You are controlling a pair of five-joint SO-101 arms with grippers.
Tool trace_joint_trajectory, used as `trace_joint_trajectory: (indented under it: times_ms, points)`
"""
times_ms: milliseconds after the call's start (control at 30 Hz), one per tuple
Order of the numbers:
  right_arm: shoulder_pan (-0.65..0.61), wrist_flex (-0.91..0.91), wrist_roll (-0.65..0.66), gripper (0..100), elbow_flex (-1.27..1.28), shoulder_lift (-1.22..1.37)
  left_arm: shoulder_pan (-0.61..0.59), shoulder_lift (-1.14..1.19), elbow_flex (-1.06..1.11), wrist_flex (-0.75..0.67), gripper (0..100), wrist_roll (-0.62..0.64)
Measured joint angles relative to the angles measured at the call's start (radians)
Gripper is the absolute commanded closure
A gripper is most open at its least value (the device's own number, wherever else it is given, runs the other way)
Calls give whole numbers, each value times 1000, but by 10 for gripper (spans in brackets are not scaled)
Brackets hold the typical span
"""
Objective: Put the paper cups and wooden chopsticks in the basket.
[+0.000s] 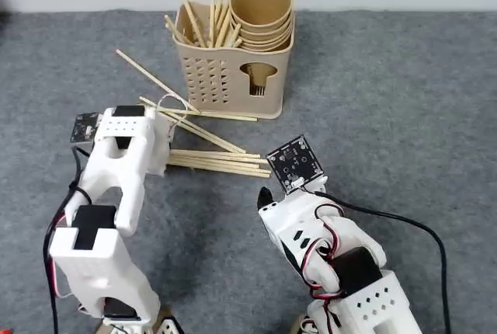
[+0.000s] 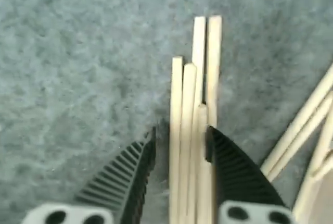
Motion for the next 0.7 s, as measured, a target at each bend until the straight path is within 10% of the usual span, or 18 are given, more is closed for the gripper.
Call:
trace_joint_trajectory:
  times_ms: [300,700]
  points:
    - [0,0,0,884,0,0,18,0,21,-34,727,0]
    - [0,0,0,884,0,0,21,0,21,-40,944,0]
